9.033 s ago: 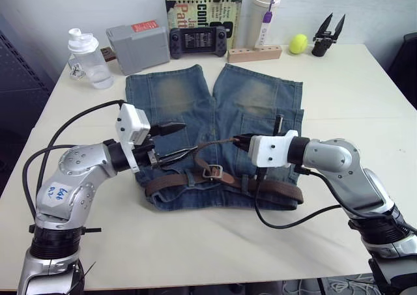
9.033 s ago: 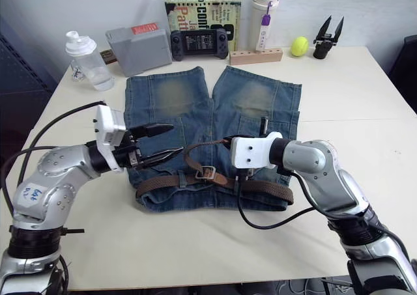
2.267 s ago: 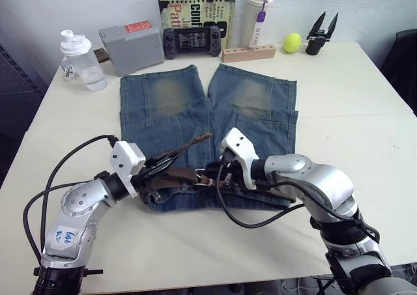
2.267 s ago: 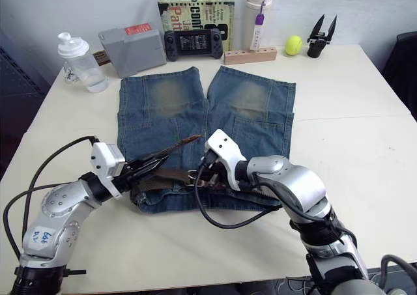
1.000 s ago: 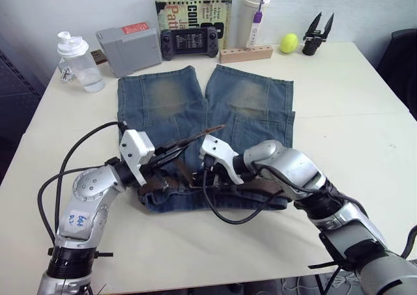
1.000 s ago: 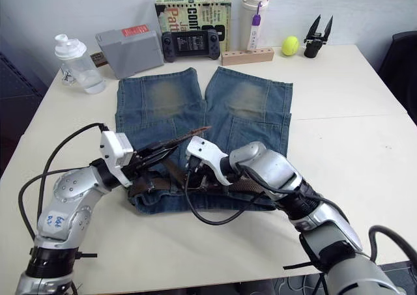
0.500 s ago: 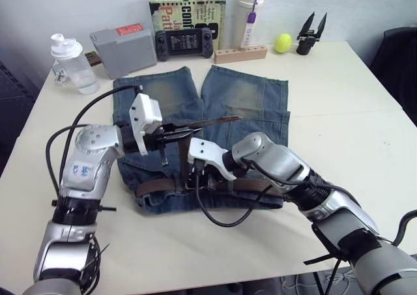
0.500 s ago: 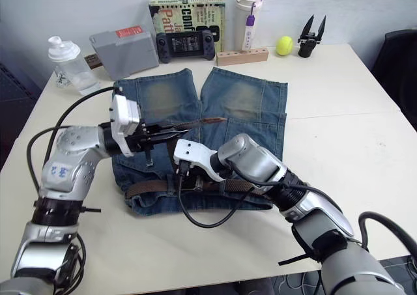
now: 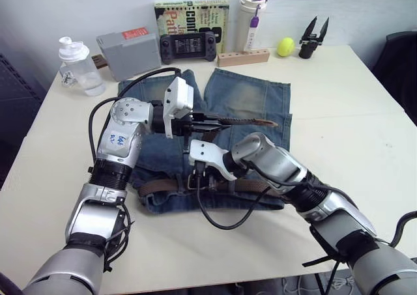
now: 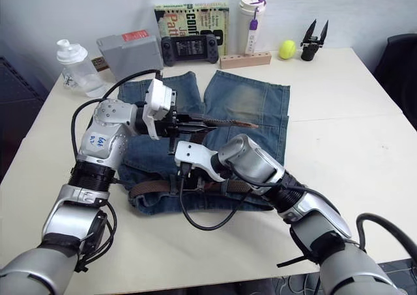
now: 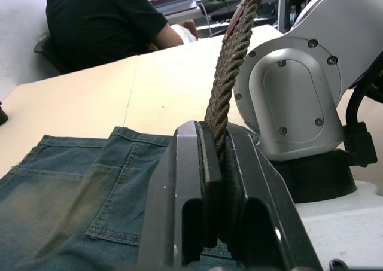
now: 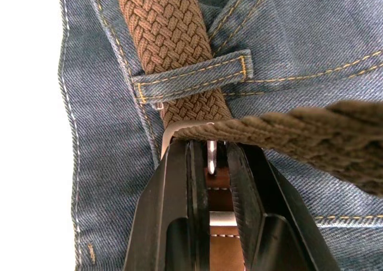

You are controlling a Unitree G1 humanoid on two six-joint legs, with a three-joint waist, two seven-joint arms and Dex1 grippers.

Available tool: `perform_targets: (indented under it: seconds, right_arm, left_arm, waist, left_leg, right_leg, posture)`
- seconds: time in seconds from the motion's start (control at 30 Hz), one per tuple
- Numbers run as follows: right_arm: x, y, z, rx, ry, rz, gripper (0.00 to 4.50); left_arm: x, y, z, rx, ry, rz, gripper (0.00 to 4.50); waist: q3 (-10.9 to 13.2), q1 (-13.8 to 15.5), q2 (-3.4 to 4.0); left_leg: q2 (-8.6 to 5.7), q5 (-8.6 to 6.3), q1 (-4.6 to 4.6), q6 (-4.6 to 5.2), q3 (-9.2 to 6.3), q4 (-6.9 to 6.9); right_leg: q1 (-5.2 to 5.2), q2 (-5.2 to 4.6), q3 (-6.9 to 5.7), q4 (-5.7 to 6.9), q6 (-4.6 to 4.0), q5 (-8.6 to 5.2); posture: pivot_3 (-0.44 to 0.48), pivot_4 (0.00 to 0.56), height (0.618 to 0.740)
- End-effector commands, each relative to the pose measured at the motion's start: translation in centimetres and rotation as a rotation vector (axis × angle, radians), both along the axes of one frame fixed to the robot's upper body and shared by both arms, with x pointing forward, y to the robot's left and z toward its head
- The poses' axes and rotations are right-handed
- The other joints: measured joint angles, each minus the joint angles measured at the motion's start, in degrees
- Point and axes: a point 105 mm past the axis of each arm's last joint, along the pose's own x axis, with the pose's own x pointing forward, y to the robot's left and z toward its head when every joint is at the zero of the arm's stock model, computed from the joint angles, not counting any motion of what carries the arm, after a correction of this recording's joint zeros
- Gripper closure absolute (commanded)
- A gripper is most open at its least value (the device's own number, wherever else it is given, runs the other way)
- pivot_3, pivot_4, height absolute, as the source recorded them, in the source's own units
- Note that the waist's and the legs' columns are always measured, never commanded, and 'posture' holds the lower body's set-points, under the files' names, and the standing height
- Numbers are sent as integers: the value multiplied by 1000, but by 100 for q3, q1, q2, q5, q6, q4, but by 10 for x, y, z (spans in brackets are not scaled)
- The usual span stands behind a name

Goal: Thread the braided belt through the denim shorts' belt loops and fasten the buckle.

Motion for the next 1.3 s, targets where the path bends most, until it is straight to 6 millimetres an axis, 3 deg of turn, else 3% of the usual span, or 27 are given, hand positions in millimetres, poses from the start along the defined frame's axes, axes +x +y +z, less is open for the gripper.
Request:
perform_targets:
  seconds: [0.03,0.2,0.4,0.5,0.67,0.87,1.07,1.3]
  right_arm:
    - [-46,-4,-85,-222,247,44,3638]
    - [-34,-7,-77,-185,205,-8,3638]
    - [-6,-13,-28,70,44,-180,3638]
    - [-8,-20,-2,191,19,-232,3638]
    - [-16,-26,24,275,-3,-266,3638]
    - [-17,-29,38,309,-3,-270,3638]
    - [-7,-35,48,327,-32,-288,3638]
    - [-2,-33,40,292,-50,-288,3638]
  left_arm:
    - [-27,-37,67,-174,-235,-133,4500]
    - [-16,-13,53,-164,-208,-25,4500]
    - [-5,56,18,-139,-163,287,4500]
    - [-11,80,0,-110,-146,404,4500]
    - [-25,103,-18,-111,-110,542,4500]
    - [-37,108,-30,-115,-77,603,4500]
    - [-39,106,-28,-120,-70,610,4500]
    - [-39,103,-25,-132,-68,609,4500]
  waist:
    - [-9,4,1]
    - [-17,6,4]
    - [-14,-48,10]
    - [-5,-23,14]
    - [7,90,0]
    - [15,120,3]
    - [18,114,3]
    - [20,112,3]
  left_leg:
    - [-1,0,1,0,-1,0]
    - [-2,0,1,0,-6,0]
    - [7,0,-3,0,-27,-9]
    - [5,0,-13,0,-46,-12]
    - [-13,-2,-25,4,-67,0]
    - [-6,-2,-25,4,-64,-2]
    - [-6,-2,-25,4,-60,-4]
    - [-6,-2,-25,4,-54,-7]
  right_leg:
    - [1,-1,0,0,0,0]
    - [3,-2,-2,0,0,0]
    - [-13,3,5,1,-1,0]
    - [-24,2,4,0,-1,0]
    - [-18,-18,6,-4,4,3]
    - [-20,-8,6,-5,3,2]
    - [-21,-6,6,-5,3,2]
    - [-22,-5,7,-7,3,2]
  posture:
    - [0,150,726]
    - [0,150,726]
    - [0,150,726]
    - [0,150,726]
    - [0,150,726]
    - [0,150,726]
    - [0,150,726]
    - [0,150,726]
